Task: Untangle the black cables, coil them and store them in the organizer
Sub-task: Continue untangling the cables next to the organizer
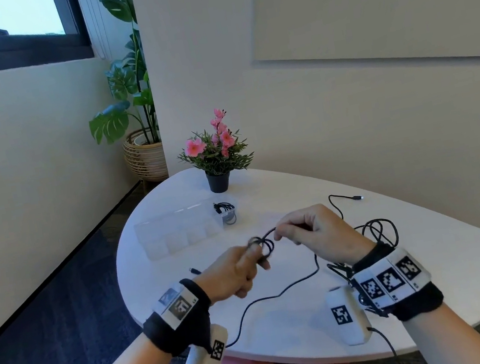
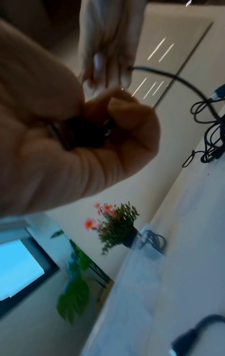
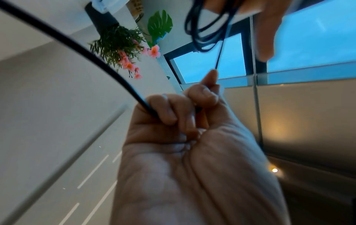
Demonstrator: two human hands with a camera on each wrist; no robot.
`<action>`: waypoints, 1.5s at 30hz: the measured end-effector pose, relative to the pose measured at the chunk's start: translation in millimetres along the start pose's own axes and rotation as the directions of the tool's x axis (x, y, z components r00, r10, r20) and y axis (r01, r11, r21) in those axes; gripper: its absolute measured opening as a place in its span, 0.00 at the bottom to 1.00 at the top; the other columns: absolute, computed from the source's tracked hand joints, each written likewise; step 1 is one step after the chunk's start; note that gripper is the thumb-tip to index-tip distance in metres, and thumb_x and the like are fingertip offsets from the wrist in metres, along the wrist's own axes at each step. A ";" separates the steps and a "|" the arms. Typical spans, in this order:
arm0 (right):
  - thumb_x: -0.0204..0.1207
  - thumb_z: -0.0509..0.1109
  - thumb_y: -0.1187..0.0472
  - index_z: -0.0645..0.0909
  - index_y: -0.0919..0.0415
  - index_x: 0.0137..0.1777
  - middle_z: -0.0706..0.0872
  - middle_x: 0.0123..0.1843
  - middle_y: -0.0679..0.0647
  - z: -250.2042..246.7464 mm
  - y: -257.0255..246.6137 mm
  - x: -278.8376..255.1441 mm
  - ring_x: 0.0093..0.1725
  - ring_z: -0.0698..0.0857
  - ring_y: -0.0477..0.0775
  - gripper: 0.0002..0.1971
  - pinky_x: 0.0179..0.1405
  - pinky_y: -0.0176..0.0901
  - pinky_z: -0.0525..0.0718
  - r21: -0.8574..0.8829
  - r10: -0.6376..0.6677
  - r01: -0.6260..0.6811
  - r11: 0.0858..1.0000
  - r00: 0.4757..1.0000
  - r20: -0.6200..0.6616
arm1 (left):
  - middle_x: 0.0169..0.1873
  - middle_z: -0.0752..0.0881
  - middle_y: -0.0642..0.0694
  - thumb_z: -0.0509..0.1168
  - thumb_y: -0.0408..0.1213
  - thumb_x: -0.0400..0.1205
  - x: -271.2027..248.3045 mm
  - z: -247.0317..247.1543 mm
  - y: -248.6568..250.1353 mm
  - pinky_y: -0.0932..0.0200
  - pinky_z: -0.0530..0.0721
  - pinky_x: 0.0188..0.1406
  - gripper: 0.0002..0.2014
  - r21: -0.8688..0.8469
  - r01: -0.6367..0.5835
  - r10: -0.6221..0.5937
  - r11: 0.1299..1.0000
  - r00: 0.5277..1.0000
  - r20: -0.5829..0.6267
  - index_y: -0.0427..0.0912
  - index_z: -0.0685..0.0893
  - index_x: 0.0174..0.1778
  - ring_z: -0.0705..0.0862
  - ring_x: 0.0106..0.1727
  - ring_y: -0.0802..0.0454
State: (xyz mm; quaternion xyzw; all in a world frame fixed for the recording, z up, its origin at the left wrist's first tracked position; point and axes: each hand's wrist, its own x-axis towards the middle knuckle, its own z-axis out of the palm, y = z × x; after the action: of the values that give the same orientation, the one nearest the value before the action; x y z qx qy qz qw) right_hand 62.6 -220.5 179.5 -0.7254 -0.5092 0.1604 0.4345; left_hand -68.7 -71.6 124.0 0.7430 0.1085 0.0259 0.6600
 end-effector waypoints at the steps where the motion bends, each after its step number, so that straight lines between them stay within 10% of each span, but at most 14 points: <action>1: 0.79 0.69 0.61 0.89 0.58 0.40 0.86 0.33 0.54 -0.3 -1.1 1.4 0.32 0.77 0.43 0.08 0.37 0.37 0.77 -0.014 -0.031 0.030 0.999 0.999 -0.019 | 0.23 0.65 0.54 0.57 0.73 0.70 -1.9 2.7 0.0 0.63 0.67 0.21 0.35 0.075 -0.021 0.015 0.997 0.997 0.081 0.40 0.79 0.44 0.65 0.22 0.56; 5: 0.70 0.77 0.65 0.88 0.65 0.38 0.87 0.31 0.54 2.1 1.4 9.3 0.28 0.78 0.41 0.02 0.32 0.30 0.77 0.201 -0.028 0.069 0.977 0.979 -0.203 | 0.23 0.63 0.51 0.58 0.57 0.80 -7.6 10.1 8.2 0.64 0.67 0.23 0.21 0.044 -0.079 0.073 0.996 0.988 0.136 0.44 0.70 0.31 0.63 0.22 0.55; 9: 0.66 0.77 0.55 0.82 0.68 0.35 0.75 0.18 0.46 6.8 17.1 11.2 0.17 0.66 0.45 0.14 0.18 0.33 0.65 0.412 0.168 -0.018 0.911 0.928 -0.333 | 0.23 0.71 0.52 0.55 0.59 0.82 -4.6 13.2 15.1 0.59 0.73 0.34 0.23 -0.360 -0.171 0.140 0.917 0.984 -0.111 0.44 0.69 0.30 0.76 0.27 0.54; 12: 0.75 0.71 0.62 0.83 0.67 0.40 0.76 0.21 0.49 13.9 28.9 2.4 0.19 0.65 0.46 0.08 0.18 0.33 0.64 0.503 0.216 -0.046 0.863 0.934 -0.285 | 0.53 0.88 0.41 0.50 0.54 0.84 3.4 1.6 16.6 0.51 0.80 0.59 0.31 -0.628 -0.290 0.100 0.722 0.942 -0.320 0.22 0.73 0.43 0.85 0.59 0.51; 15: 0.78 0.69 0.66 0.86 0.66 0.44 0.77 0.23 0.49 23.7 36.3 -8.5 0.22 0.67 0.47 0.06 0.21 0.35 0.66 0.493 0.173 -0.025 0.870 0.951 -0.255 | 0.66 0.82 0.38 0.43 0.53 0.87 6.8 -11.7 17.2 0.46 0.71 0.73 0.25 -0.704 -0.329 0.081 0.630 0.929 -0.362 0.39 0.73 0.36 0.80 0.68 0.49; 22: 0.80 0.65 0.71 0.83 0.58 0.64 0.83 0.32 0.44 45.9 32.9 -14.2 0.34 0.80 0.36 0.15 0.41 0.25 0.74 0.167 -0.053 0.047 0.985 0.998 0.032 | 0.59 0.86 0.41 0.42 0.54 0.87 13.9 -11.6 18.3 0.44 0.79 0.60 0.22 -0.717 -0.395 0.043 0.575 0.889 -0.455 0.45 0.69 0.34 0.86 0.60 0.43; 26: 0.82 0.63 0.68 0.80 0.50 0.66 0.81 0.29 0.43 44.9 28.6 -11.4 0.27 0.70 0.40 0.17 0.33 0.30 0.71 0.162 -0.043 0.013 0.987 0.982 0.186 | 0.29 0.77 0.50 0.46 0.53 0.87 17.6 -14.5 22.1 0.56 0.86 0.33 0.19 -0.740 -0.414 -0.055 0.531 0.854 -0.517 0.44 0.71 0.39 0.79 0.24 0.57; 30: 0.80 0.67 0.65 0.87 0.58 0.57 0.83 0.30 0.45 30.8 20.8 -4.4 0.28 0.77 0.38 0.10 0.35 0.29 0.74 0.056 0.011 -0.019 0.998 0.991 0.134 | 0.26 0.67 0.51 0.49 0.52 0.87 23.7 -21.9 26.0 0.68 0.59 0.14 0.17 -0.544 -0.342 -0.072 0.766 0.795 -0.602 0.46 0.66 0.37 0.61 0.18 0.60; 34: 0.74 0.74 0.61 0.90 0.56 0.43 0.88 0.35 0.43 7.9 14.1 4.7 0.33 0.83 0.44 0.03 0.40 0.44 0.83 -0.105 -0.023 0.021 0.994 1.000 -0.017 | 0.28 0.70 0.50 0.48 0.56 0.86 31.0 -21.1 23.1 0.64 0.62 0.18 0.22 -0.055 -0.043 0.002 0.998 0.804 -0.595 0.42 0.77 0.42 0.66 0.19 0.56; 39: 0.74 0.73 0.49 0.89 0.45 0.42 0.85 0.36 0.32 6.2 13.3 12.8 0.36 0.80 0.35 0.04 0.37 0.43 0.79 -0.344 -0.130 0.086 0.935 0.986 -0.107 | 0.31 0.84 0.43 0.40 0.52 0.88 29.1 -1.8 23.6 0.54 0.78 0.41 0.31 0.556 0.093 0.120 0.826 0.934 -0.335 0.39 0.85 0.44 0.80 0.32 0.47; 45: 0.71 0.77 0.54 0.91 0.52 0.40 0.88 0.32 0.43 8.7 24.1 14.5 0.29 0.81 0.38 0.03 0.32 0.34 0.76 -0.095 -0.065 0.047 0.994 0.977 -0.201 | 0.25 0.79 0.55 0.49 0.57 0.83 25.2 -1.1 28.6 0.70 0.70 0.25 0.27 0.468 -0.005 0.042 0.884 0.997 -0.070 0.40 0.82 0.35 0.74 0.19 0.65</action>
State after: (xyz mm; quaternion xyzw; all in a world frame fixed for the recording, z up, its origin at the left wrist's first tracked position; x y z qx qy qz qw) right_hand 77.4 -206.2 158.3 -0.7423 -0.4888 0.0497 0.4557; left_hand -40.6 -68.6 149.7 0.8797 0.1281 0.0359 0.4565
